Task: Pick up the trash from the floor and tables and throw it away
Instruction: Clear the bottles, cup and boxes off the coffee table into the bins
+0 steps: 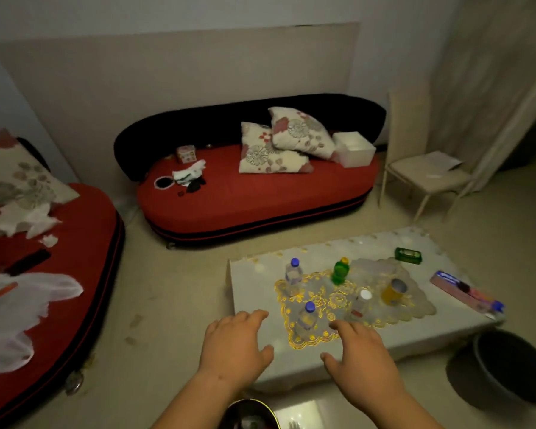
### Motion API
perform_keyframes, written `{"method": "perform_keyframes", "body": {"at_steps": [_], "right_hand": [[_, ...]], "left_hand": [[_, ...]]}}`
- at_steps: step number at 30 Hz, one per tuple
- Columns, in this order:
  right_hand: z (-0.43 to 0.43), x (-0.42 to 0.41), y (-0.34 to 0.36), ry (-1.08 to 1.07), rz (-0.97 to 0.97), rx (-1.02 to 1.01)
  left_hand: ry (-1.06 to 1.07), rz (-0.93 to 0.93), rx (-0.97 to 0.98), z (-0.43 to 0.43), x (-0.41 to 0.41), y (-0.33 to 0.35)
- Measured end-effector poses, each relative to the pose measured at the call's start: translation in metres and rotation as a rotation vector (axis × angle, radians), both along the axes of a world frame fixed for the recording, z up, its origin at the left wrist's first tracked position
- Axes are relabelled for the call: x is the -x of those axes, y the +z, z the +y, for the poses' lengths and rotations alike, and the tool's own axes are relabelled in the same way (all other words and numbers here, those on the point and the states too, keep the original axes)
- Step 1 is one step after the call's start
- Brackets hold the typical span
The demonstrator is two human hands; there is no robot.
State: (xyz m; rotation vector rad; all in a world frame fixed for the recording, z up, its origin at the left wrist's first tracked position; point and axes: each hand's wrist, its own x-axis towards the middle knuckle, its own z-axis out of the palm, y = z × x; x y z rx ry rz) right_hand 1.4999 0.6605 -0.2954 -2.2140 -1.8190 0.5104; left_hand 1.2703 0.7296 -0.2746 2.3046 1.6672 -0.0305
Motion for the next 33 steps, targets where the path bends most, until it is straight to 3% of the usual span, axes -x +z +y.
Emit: {"method": "perform_keyframes", "body": {"at_steps": [6,20,33], "right_hand": [[0.026,-0.036,-0.009,-0.101,0.028,0.012],[0.138,-0.056,-0.100,-0.219,0.109,0.083],[0.227,-0.015,-0.250,-0.484,0.146,0.173]], "left_hand": [[-0.119,0.025,0.017,0.061,-0.062,0.003],[-0.177,0.000,0.146,0.217,-0.123,-0.091],[-0.385,-0.197,0.286,0.359,-0.158,-0.279]]}}
